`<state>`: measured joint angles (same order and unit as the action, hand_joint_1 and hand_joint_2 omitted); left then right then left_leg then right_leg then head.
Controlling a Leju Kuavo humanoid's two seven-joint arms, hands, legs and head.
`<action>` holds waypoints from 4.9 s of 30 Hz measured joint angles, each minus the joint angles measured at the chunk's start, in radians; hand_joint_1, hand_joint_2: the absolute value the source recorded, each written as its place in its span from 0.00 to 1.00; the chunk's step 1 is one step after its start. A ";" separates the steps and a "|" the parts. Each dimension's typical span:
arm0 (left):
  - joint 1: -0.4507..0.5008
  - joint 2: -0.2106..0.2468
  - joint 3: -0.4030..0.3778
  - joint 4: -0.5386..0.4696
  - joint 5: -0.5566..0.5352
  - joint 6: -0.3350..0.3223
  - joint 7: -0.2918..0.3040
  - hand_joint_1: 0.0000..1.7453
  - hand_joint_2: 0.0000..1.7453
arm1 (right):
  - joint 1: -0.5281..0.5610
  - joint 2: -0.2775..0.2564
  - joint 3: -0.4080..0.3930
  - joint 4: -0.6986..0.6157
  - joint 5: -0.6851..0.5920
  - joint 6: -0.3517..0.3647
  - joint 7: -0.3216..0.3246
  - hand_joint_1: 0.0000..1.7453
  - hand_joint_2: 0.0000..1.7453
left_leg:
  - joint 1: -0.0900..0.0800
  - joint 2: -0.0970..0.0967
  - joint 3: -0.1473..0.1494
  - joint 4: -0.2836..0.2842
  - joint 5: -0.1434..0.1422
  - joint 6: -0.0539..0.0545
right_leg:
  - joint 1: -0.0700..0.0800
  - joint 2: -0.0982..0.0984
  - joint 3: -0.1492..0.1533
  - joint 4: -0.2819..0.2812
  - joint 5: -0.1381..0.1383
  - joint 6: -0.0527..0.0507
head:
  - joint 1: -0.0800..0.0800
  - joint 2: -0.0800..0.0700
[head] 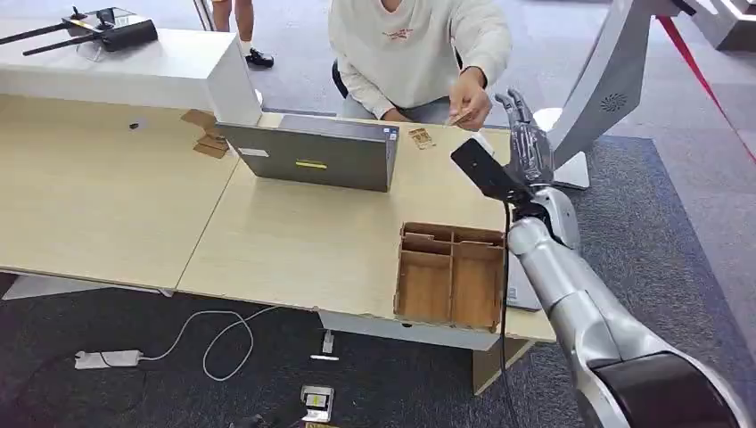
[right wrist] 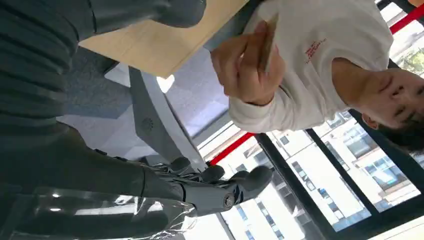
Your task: Pass the card to the sensor for recognition and then transmit it.
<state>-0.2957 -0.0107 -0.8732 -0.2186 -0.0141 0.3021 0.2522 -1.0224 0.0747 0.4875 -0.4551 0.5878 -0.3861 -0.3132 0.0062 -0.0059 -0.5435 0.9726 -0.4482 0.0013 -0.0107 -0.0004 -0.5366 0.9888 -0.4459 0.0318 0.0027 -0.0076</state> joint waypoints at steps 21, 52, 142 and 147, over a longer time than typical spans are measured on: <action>0.038 0.011 0.003 0.000 0.058 0.024 -0.033 0.00 0.00 | 0.033 -0.203 -0.165 -0.287 -0.222 0.292 -0.006 0.00 1.00 | 0.000 0.000 0.000 0.000 0.000 0.000 | 0.000 0.000 0.000 0.000 0.000 0.000 | 0.000 0.000; 0.065 0.021 0.014 0.000 0.083 0.056 -0.030 0.00 0.00 | 0.415 -0.255 -0.142 -0.694 -0.010 0.523 0.143 0.00 1.00 | 0.000 0.000 0.000 0.000 0.000 0.000 | 0.000 0.000 0.000 0.000 0.000 0.000 | 0.000 0.000; 0.068 0.015 0.035 0.000 0.083 0.088 -0.029 0.00 0.00 | 0.494 -0.193 0.042 -0.517 0.398 0.284 0.171 0.00 1.00 | 0.000 0.000 0.000 -0.001 0.000 0.000 | 0.000 0.000 0.000 0.000 0.000 0.000 | 0.000 0.000; 0.068 0.014 0.035 0.000 0.078 0.090 -0.028 0.00 0.00 | 0.494 -0.193 0.042 -0.510 0.399 0.281 0.171 0.00 1.00 | 0.000 0.000 0.000 -0.001 0.000 0.000 | 0.000 0.000 0.000 0.000 0.000 0.000 | 0.000 0.000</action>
<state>-0.2280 0.0038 -0.8377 -0.2186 0.0637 0.3922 0.2239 -0.5288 -0.1179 0.5299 -0.9648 0.9865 -0.1053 -0.1423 0.0062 -0.0060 -0.5439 0.9719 -0.4484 0.0012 -0.0107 -0.0004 -0.5366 0.9883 -0.4461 0.0317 0.0027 -0.0076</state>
